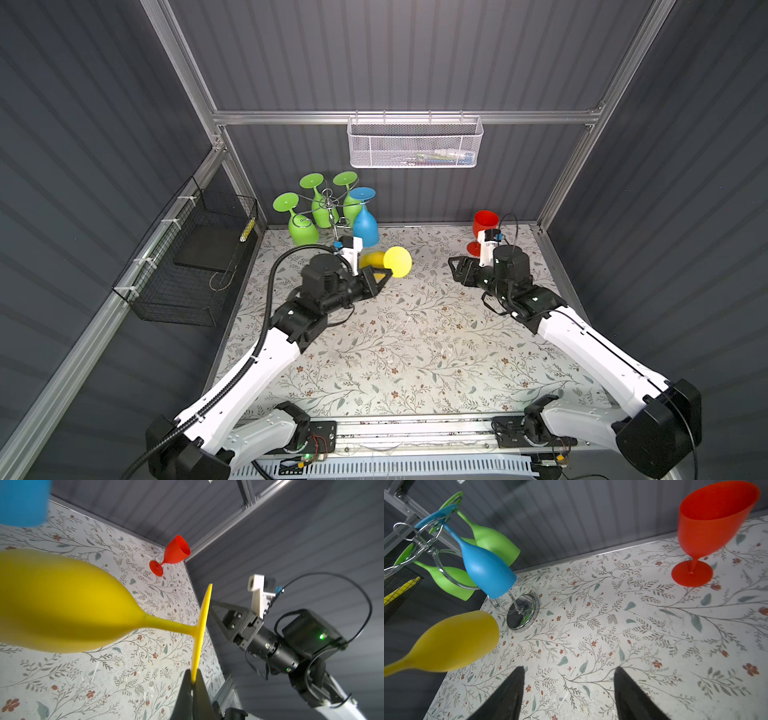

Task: Take the wine glass off the wine glass rack
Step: 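Carry the yellow glass toward the right gripper while the right gripper approaches it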

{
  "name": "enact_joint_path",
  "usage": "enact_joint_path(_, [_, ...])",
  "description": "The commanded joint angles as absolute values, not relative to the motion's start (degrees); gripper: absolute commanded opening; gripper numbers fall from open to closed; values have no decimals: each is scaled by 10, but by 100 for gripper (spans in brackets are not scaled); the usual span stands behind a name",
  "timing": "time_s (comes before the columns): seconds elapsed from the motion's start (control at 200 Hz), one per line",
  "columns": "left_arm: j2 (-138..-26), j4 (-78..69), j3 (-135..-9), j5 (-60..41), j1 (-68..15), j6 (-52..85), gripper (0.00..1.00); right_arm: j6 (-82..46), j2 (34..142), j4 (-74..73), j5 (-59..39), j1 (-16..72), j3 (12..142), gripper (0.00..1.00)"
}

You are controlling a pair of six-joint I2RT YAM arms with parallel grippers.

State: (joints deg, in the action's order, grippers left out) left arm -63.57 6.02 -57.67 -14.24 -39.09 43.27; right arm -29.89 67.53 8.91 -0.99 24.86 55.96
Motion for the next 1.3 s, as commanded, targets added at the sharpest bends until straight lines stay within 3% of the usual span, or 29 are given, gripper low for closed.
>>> enact_joint_path(0.0, [-665,16,-567,-38,-463,335,0,-347,648,149,-27,231,545,68])
enact_joint_path(0.225, [-761,2,-597,135,-607,204,0,-390,564,261,-6,216,534,68])
enact_joint_path(0.645, [-922,-190,-601,385,-762,-54,0,-444,492,397,-38,201,544,68])
enact_joint_path(1.296, [-1029,-396,-597,461,-777,-205,0,-482,473,436,-68,200,513,62])
